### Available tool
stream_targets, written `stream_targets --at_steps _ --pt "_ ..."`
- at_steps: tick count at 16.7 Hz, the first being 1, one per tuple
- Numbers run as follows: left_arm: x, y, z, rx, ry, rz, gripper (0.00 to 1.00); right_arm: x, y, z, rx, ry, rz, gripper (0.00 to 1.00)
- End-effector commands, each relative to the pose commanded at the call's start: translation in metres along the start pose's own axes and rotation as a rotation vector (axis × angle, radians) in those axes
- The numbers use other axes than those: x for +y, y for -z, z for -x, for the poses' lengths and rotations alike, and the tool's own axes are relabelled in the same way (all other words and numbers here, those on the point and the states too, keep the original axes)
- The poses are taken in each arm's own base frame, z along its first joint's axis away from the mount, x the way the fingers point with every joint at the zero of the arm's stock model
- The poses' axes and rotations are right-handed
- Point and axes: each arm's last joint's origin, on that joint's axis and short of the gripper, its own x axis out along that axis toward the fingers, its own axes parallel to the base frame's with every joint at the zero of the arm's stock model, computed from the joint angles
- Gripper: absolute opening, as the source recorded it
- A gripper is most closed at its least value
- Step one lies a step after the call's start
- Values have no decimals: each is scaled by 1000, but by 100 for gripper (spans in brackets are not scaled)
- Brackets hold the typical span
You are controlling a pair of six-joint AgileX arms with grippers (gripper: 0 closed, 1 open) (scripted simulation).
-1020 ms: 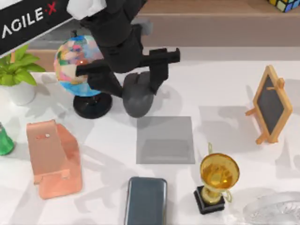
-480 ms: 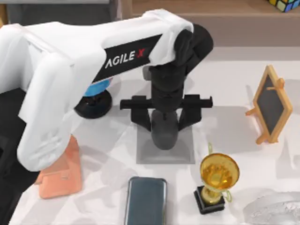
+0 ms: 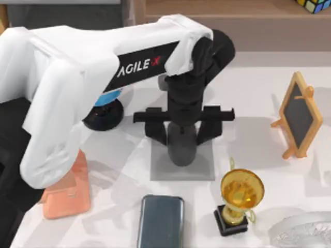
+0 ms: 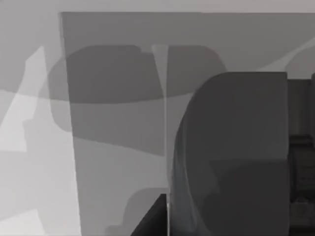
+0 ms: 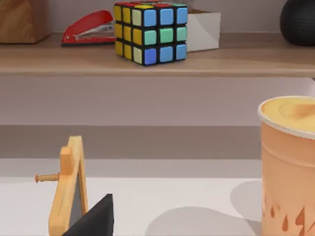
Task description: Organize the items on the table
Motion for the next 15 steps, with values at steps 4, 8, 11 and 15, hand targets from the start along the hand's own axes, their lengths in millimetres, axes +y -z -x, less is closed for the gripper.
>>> stream_targets --at_steps 4,8,11,15 --pt "0 0 0 0 0 0 8 0 0 0 0 0 0 100" --pt "0 0 0 0 0 0 38 0 0 0 0 0 0 100" --pt "0 0 0 0 0 0 60 0 0 0 0 0 0 100" --pt "0 0 0 0 0 0 90 0 0 0 0 0 0 100"
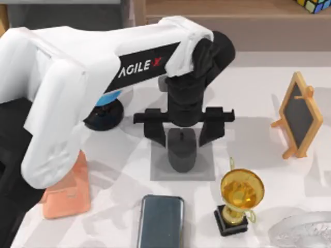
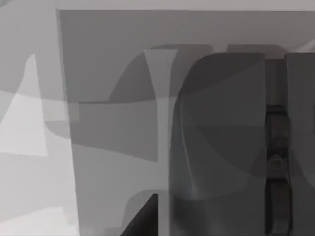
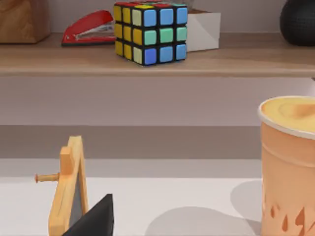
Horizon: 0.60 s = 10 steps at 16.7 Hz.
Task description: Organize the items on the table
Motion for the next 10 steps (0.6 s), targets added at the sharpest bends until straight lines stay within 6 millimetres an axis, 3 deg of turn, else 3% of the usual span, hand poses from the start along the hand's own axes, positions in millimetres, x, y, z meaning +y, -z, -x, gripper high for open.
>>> stream_targets --at_steps 2,10 --pt "0 0 0 0 0 0 100 0 0 0 0 0 0 100" --pt "1 -1 0 0 0 2 100 0 0 0 0 0 0 100"
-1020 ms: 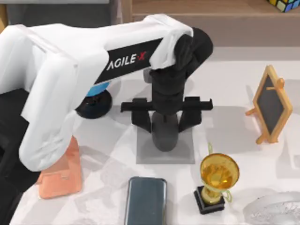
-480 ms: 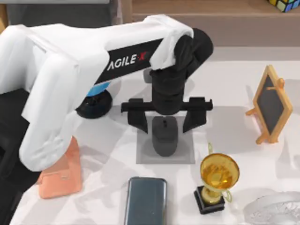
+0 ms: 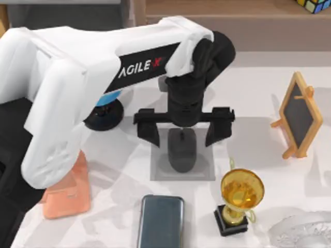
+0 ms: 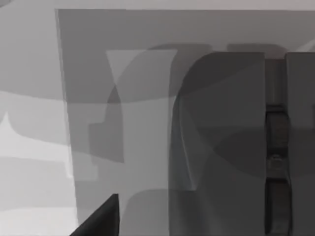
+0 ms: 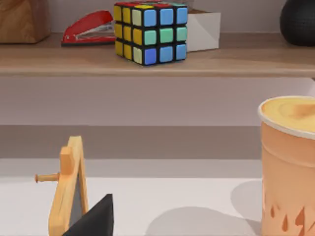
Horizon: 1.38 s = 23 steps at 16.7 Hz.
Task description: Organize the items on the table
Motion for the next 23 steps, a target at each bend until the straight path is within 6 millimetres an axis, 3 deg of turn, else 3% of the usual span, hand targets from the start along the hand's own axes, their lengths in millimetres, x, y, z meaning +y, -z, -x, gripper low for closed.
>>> stream_targets --at_steps 3,6,10,15,19,23 --pt "3 4 8 -5 0 4 100 0 0 0 0 0 0 100" --pt "14 21 21 3 -21 16 100 0 0 0 0 0 0 100" --pt "34 59 31 38 -77 29 100 0 0 0 0 0 0 100" --pt "52 119 31 70 -134 14 100 0 0 0 0 0 0 100" --pt "51 159 36 40 -90 -35 100 0 0 0 0 0 0 100" --pt "40 176 46 -5 -9 -72 100 0 0 0 0 0 0 100"
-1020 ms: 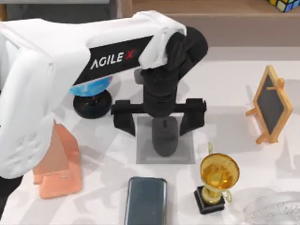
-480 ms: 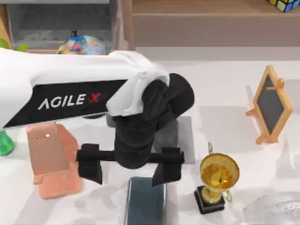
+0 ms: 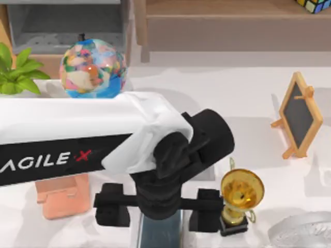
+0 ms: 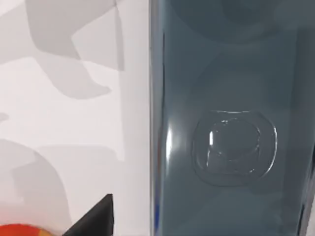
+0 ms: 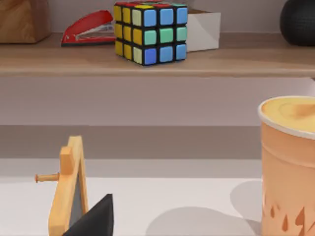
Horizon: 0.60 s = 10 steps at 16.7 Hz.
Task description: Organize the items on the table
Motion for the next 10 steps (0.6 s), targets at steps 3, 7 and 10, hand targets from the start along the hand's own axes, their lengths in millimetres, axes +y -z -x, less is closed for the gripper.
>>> stream_targets --at_steps 3,7,10 --pt "0 0 0 0 0 0 100 0 0 0 0 0 0 100" --pt "4 2 -6 1 -1 0 100 0 0 0 0 0 0 100" --pt "7 5 -26 2 -2 -1 100 0 0 0 0 0 0 100"
